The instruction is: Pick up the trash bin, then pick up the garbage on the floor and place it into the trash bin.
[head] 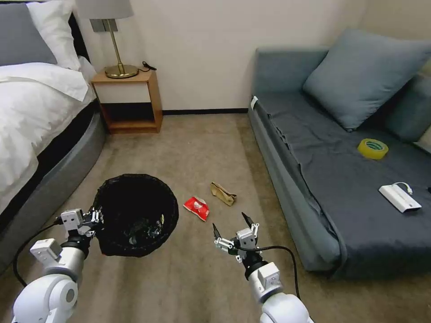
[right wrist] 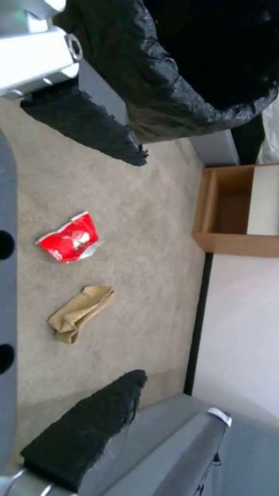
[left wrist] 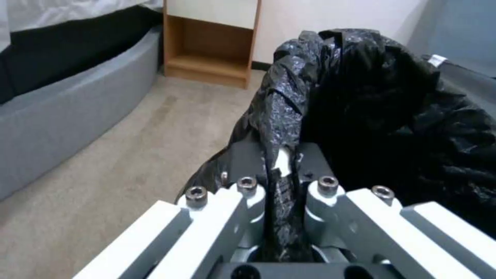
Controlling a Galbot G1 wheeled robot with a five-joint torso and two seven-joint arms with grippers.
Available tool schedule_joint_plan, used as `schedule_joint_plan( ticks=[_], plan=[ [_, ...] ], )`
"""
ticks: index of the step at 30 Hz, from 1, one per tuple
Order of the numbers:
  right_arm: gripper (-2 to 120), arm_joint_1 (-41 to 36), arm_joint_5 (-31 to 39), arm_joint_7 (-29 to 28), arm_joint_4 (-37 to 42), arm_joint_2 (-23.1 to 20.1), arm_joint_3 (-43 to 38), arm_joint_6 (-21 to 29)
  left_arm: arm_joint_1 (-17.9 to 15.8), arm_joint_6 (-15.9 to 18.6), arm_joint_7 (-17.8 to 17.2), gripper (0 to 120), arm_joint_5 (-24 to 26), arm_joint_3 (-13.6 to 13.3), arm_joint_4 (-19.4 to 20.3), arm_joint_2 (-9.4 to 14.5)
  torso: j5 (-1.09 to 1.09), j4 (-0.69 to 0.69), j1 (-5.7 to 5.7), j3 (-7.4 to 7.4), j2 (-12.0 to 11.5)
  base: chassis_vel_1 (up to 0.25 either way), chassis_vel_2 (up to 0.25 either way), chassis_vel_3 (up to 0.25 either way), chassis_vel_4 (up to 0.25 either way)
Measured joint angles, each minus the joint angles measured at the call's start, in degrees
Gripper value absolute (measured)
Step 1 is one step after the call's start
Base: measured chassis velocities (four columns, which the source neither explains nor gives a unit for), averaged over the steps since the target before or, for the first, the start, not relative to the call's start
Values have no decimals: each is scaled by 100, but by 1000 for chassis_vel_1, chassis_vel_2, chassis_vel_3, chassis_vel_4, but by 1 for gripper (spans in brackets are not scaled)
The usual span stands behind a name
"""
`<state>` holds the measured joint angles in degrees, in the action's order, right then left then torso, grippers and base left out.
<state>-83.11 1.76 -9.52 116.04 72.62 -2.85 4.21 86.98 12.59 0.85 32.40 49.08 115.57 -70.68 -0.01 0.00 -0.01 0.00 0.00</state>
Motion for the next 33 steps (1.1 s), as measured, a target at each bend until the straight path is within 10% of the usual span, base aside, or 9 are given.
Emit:
schedule_joint_plan(
  ticks=[33],
  plan=[
    [100, 621, 128, 47, -888, -106, 585, -200, -214, -106, -18, 4, -192, 119, -320, 107, 0, -1, 0, 1, -1, -161, 160, 159, -157]
  ],
)
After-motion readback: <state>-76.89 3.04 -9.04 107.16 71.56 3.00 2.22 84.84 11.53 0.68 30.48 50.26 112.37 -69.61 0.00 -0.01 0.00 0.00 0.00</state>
